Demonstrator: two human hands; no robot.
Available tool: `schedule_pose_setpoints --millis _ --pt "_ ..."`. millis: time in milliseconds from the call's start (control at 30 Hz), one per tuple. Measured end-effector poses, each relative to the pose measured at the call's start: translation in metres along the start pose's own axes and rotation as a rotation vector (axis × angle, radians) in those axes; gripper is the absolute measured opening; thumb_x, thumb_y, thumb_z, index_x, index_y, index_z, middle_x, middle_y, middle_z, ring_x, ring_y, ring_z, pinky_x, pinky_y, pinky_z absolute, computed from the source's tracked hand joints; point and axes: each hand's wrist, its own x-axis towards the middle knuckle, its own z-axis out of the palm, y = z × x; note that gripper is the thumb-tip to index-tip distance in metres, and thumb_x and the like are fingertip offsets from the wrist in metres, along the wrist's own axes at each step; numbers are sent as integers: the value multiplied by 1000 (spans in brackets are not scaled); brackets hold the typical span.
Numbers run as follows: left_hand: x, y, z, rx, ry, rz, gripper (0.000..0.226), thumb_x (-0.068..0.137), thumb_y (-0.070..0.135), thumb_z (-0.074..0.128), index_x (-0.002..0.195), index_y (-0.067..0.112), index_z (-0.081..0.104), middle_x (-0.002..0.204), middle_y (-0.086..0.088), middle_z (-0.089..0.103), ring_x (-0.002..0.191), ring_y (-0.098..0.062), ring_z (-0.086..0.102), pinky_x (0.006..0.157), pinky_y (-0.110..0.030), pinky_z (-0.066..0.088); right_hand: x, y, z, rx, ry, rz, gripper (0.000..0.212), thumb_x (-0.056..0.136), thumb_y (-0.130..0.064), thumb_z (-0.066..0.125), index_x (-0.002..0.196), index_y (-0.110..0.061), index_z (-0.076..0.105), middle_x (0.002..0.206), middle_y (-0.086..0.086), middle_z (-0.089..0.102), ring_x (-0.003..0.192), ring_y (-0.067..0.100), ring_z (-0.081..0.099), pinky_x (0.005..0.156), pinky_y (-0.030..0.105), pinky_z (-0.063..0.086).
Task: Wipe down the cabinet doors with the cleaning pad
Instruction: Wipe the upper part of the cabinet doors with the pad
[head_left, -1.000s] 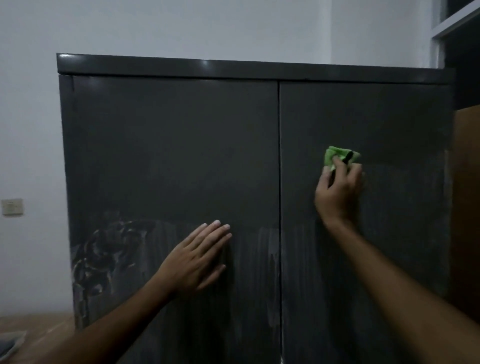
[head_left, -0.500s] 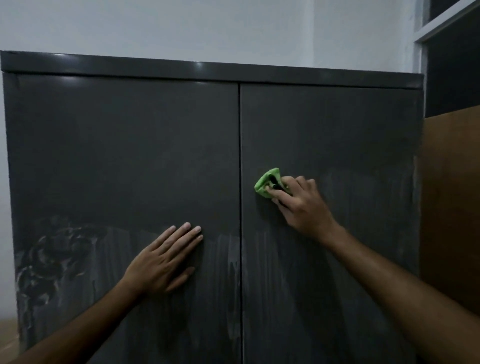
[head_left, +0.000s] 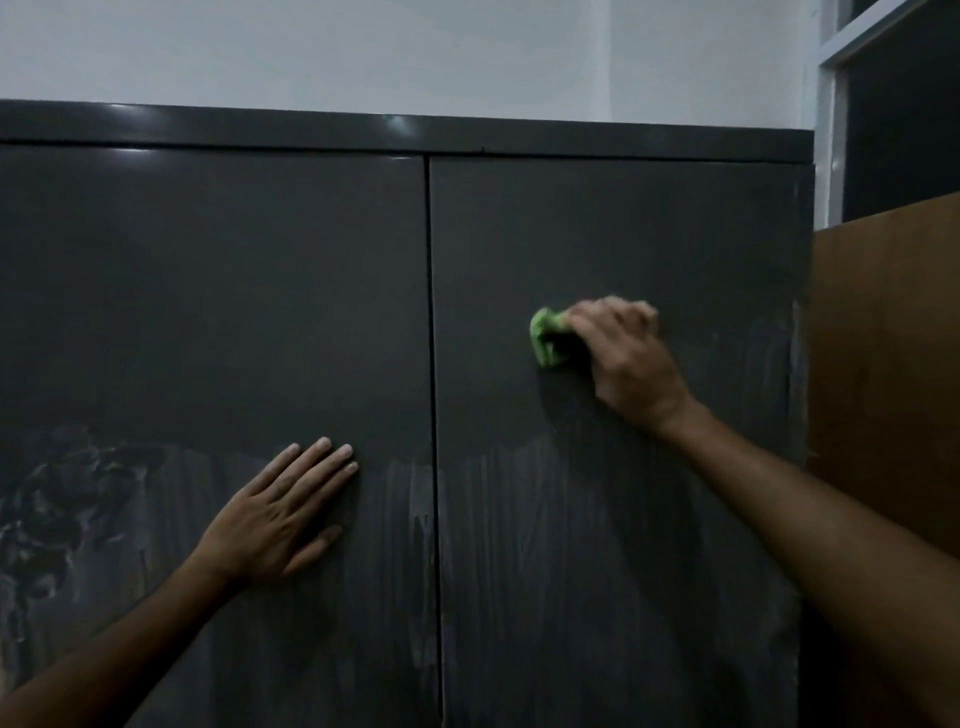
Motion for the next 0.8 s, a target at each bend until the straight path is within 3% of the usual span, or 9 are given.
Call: schedule_pose_setpoints --millis 100,133,233,300,400,467,533,667,800 --pt "1 2 -3 -1 2 -12 78 102 53 42 166 13 22 173 -10 23 160 -29 22 132 -48 12 15 -13 2 44 63 342 51 82 -10 53 133 -10 58 137 9 59 120 35 52 104 50 33" --pt "2 2 -4 -1 3 -12 79 102 53 43 166 13 22 173 -10 22 160 -29 22 132 -48 12 5 -27 5 62 53 330 53 81 -12 54 133 -9 59 136 10 59 121 34 50 105 50 31" --pt "3 2 -8 -4 -2 -7 80 100 52 45 167 13 21 174 -9 20 161 -29 20 132 -47 12 -51 -45 4 83 -64 48 46 79 -16 58 124 -8 66 131 11 63 117 35 57 99 49 36" --pt "4 4 -11 -6 -2 -14 81 99 51 46 166 13 21 175 -9 18 161 -29 19 132 -48 12 -61 -17 0 72 -77 35 44 78 -21 58 119 -8 68 126 12 65 112 38 62 96 51 39" --pt "6 11 -13 -24 1 -35 83 97 49 47 166 11 21 173 -11 21 161 -29 19 131 -50 14 -23 28 -5 31 23 486 48 76 -22 56 120 -7 63 126 16 61 114 40 55 98 52 37" --pt "7 17 -13 -45 4 -67 83 96 47 48 166 11 20 172 -12 25 160 -30 20 131 -51 15 -5 27 -5 34 72 635 46 76 -18 57 121 -9 61 128 15 58 118 38 51 99 50 35" --pt "8 23 -13 -69 2 -106 84 95 45 48 166 11 19 171 -14 27 160 -32 21 131 -52 15 -19 10 -4 77 43 533 50 76 -16 58 125 -9 60 131 15 58 120 38 50 103 52 33" --pt "8 37 -15 -94 -15 -194 79 101 49 41 167 12 18 172 -14 24 161 -32 18 131 -51 11 -88 14 -12 74 -134 146 50 78 -19 56 127 -9 63 130 14 61 117 42 58 98 54 38" --pt "11 54 -20 -110 -72 -304 85 101 63 37 166 11 21 175 -12 16 162 -33 15 131 -53 8 -51 66 -20 73 -15 495 48 79 -9 63 126 -9 62 134 20 51 124 40 46 101 49 38"
